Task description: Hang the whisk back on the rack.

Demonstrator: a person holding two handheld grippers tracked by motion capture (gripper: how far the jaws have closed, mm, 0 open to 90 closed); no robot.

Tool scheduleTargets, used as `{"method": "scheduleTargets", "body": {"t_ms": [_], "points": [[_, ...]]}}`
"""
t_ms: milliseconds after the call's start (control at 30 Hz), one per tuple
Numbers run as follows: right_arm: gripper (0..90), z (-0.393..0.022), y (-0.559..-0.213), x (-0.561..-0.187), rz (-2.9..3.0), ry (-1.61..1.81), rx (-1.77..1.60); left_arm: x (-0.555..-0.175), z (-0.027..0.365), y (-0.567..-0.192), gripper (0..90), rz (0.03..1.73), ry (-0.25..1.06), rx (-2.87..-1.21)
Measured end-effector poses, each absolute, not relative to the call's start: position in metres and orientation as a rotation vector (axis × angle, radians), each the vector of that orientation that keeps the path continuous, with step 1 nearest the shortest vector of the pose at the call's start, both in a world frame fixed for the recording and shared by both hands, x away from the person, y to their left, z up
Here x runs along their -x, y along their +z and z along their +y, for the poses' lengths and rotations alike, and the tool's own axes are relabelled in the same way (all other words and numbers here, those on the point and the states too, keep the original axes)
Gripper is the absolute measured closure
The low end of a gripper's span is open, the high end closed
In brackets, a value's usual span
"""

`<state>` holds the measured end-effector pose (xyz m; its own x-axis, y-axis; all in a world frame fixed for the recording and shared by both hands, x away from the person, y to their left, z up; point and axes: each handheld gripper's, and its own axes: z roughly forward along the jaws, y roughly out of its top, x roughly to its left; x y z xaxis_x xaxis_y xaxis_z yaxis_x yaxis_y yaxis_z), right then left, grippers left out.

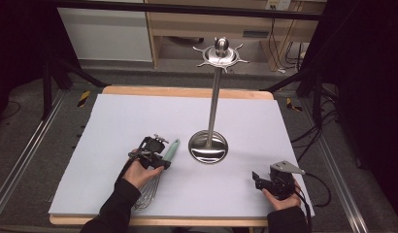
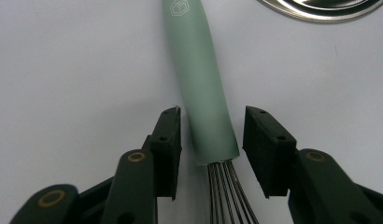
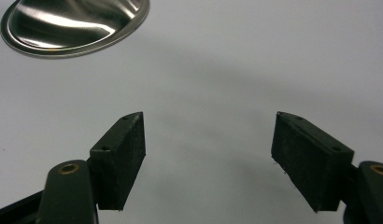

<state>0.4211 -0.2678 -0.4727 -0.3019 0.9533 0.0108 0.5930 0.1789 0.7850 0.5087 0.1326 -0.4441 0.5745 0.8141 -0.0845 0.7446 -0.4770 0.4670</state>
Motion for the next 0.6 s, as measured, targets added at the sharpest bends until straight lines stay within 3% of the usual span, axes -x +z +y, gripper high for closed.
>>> {"method": "scheduleTargets", "body": {"t_ms": [167,600], "points": [[26.3,-0.2679,-0.4727,-0.4213,1.972,0.963,-1.445,-0.5115,0.1293,-0.4514,63.7,1.300,0.193,-2.351],[26.3,-0.2682,-0.4734,-0.4221,1.973,0.955,-1.436,-0.5103,0.1319,-0.4492,67.3,1.342,0.160,-2.288]]}}
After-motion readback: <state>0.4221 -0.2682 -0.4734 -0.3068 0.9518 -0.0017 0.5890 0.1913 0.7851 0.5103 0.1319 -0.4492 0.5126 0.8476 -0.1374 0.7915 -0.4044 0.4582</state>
